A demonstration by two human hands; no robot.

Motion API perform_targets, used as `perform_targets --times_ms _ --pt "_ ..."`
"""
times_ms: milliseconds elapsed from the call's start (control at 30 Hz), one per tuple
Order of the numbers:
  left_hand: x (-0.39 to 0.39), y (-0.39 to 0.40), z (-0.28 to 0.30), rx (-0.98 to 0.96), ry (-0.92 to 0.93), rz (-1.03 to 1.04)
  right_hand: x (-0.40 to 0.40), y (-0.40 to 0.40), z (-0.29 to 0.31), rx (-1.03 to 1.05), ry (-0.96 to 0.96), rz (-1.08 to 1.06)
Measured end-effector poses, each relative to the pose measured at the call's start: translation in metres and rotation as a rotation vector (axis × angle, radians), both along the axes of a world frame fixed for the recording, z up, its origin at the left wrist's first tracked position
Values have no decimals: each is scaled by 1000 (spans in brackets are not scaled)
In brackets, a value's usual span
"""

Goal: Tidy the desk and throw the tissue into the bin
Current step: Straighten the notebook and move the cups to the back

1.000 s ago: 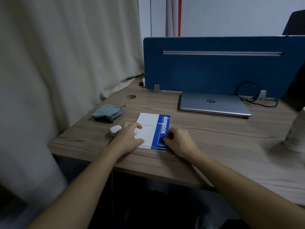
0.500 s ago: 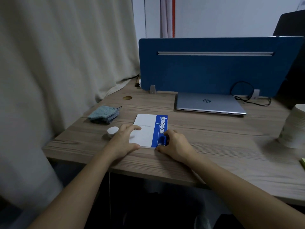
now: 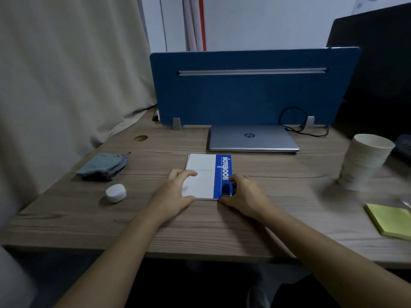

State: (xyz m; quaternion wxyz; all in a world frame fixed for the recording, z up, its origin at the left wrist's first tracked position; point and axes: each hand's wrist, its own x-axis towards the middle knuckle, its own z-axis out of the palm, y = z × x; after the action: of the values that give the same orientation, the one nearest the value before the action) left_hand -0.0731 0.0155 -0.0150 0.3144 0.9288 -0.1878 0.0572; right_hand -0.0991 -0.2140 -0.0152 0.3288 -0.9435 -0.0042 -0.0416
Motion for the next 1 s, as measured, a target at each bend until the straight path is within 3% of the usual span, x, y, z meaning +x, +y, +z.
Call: perform_targets --times_ms 467,1000 --pt "11 -50 -4 43 -30 -94 1 -49 -3 -22 -23 -55" --pt "1 -52 -5 18 -19 -34 2 -55 -6 -31 -43 -52"
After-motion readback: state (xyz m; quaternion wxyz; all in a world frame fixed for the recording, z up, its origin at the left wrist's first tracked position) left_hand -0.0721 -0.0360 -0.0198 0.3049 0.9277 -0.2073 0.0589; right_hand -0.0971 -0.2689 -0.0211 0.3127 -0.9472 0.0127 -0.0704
